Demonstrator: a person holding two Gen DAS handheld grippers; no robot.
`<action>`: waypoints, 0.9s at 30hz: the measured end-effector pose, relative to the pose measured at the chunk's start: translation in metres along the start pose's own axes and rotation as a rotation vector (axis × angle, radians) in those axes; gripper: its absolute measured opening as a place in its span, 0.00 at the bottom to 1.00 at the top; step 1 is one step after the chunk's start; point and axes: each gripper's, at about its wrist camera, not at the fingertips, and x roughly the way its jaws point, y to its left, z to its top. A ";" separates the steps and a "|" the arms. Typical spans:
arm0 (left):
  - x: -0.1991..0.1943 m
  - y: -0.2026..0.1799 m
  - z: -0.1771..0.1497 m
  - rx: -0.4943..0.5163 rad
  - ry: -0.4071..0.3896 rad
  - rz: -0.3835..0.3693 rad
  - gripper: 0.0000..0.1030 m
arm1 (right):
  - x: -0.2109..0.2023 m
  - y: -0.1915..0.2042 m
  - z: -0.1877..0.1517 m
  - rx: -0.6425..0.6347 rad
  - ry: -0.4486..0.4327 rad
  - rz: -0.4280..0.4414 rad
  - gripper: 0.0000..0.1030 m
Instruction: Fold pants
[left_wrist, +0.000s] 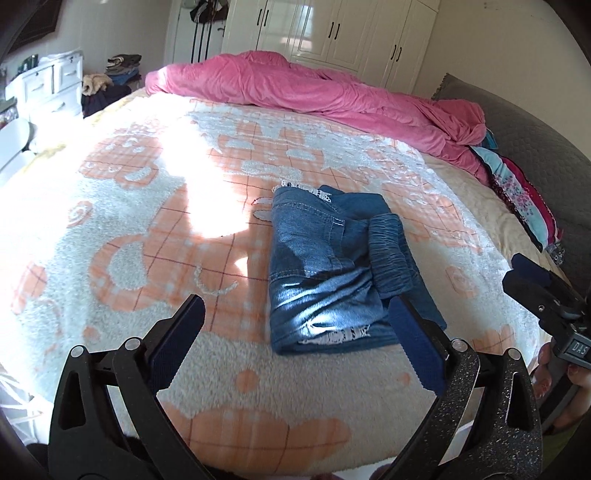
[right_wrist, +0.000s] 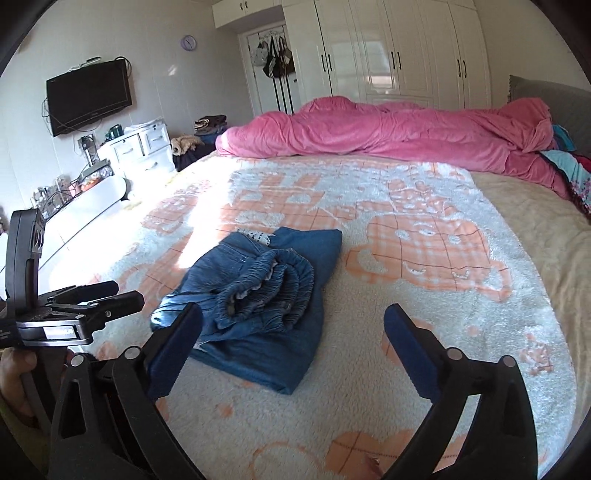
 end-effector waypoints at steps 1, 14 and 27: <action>-0.005 -0.002 -0.002 0.007 -0.008 0.011 0.91 | -0.004 0.002 -0.001 -0.011 -0.008 -0.007 0.95; -0.037 -0.007 -0.034 0.008 -0.025 0.042 0.91 | -0.030 0.018 -0.034 -0.045 0.006 -0.034 0.95; -0.021 -0.004 -0.062 0.010 0.043 0.054 0.91 | -0.014 0.024 -0.067 -0.021 0.093 -0.033 0.95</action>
